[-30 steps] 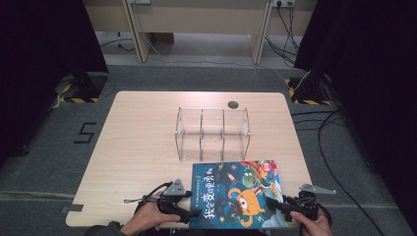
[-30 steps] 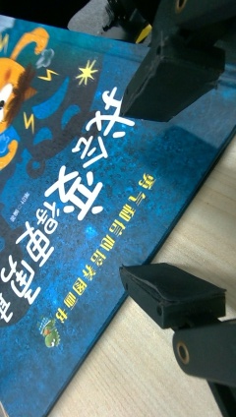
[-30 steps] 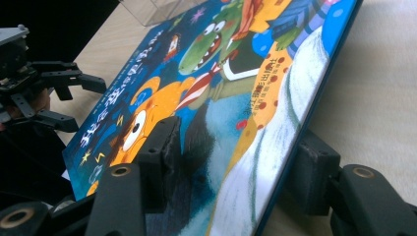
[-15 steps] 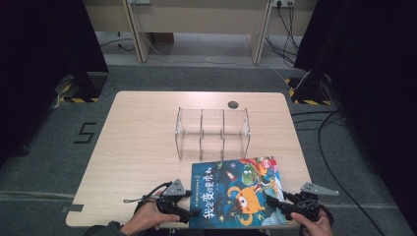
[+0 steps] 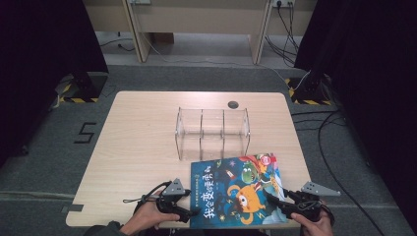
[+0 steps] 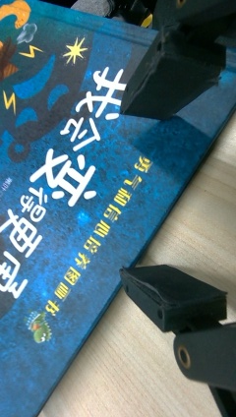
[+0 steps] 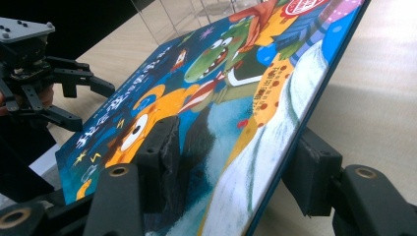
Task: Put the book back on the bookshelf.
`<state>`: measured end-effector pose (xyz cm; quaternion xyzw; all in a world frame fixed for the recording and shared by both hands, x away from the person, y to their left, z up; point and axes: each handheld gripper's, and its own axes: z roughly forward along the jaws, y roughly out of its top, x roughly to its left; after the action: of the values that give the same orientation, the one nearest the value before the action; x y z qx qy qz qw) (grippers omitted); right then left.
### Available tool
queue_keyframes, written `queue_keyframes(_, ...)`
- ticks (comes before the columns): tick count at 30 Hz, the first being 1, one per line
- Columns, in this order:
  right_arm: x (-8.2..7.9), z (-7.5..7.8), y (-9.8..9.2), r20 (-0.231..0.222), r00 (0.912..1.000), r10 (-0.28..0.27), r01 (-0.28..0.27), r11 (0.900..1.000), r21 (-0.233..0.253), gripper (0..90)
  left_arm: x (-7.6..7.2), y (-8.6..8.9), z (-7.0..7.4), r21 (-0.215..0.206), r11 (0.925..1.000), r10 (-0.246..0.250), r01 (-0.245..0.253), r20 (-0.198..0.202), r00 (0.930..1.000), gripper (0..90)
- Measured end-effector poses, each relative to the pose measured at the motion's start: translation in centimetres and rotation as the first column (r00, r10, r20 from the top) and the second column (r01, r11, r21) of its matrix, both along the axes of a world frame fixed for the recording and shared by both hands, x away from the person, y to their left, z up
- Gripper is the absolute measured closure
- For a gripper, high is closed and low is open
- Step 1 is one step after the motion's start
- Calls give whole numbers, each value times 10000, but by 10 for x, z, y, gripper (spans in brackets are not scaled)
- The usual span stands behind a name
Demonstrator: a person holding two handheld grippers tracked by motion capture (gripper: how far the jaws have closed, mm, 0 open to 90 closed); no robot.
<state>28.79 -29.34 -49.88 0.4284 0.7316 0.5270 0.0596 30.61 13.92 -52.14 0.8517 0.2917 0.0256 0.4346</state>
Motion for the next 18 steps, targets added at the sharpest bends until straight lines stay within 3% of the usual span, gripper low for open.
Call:
queue_keyframes(3,0,3,0,420,9991,19,-12,9999,-167,433,0,1,0,6,10000,54,-54,-32,10000,178)
queue_keyframes(6,-3,8,0,1118,9937,62,-11,9989,-459,432,1,1,0,-36,9999,111,-111,-117,9999,156)
queue_keyframes(14,-4,9,0,1252,9920,139,-80,9988,-474,433,1,1,0,-98,9999,126,-128,-150,9998,145)
queue_keyframes(18,-8,12,0,1530,9881,182,-99,9985,-547,433,2,2,0,-230,9996,159,-165,-288,9995,133)
